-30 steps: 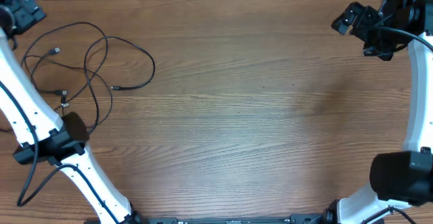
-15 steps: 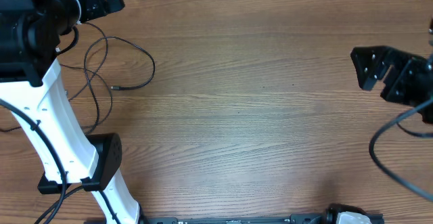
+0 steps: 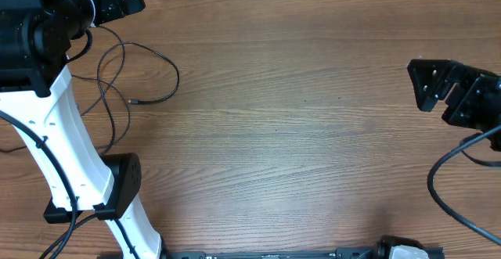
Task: Untangle cables
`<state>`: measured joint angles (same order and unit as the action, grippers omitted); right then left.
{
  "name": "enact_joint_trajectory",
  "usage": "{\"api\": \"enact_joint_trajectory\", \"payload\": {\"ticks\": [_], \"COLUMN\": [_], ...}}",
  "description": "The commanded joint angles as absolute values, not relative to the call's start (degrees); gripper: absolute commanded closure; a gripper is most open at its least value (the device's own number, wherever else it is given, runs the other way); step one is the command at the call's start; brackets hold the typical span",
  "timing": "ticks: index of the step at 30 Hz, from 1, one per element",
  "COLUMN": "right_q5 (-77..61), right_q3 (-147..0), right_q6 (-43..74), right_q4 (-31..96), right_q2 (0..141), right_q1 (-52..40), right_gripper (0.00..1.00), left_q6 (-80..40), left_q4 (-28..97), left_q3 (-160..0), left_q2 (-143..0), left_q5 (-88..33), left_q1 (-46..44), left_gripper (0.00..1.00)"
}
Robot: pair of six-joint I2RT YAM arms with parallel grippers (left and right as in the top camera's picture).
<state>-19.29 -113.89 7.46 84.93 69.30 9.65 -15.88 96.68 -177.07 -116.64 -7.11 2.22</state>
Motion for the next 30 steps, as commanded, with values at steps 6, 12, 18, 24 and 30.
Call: {"api": "enact_joint_trajectory", "payload": {"ticks": [6,12,18,24,30], "right_q5": [-18.3,-12.3,-12.1,-12.0,-10.9], "right_q3": [-107.3,-86.5,-58.3,-33.9,-14.7], "right_q6": [7.2,7.1,7.2,7.2,7.2], "right_q4": [75.6,54.5,28.6,5.8,-8.6], "right_q2": [62.4,50.7,37.7,26.3,15.9], "right_q1": [7.2,5.6,5.2,1.9,-1.9], "right_gripper": [0.00,0.00,0.00,0.00,0.00], "left_q6": [-14.8,-14.8,-14.8,-14.8,-14.8], "left_q4": [96.8,96.8,96.8,96.8,96.8], "left_q3": [-177.0,-177.0,-177.0,-177.0,-177.0], "left_q2": [-116.9,-116.9,-116.9,-116.9,-116.9], "left_q5": [-7.4,-7.4,-7.4,-7.4,-7.4], "left_q1": [1.9,1.9,1.9,1.9,1.9], "left_gripper": [0.00,0.00,0.00,0.01,0.00]}}
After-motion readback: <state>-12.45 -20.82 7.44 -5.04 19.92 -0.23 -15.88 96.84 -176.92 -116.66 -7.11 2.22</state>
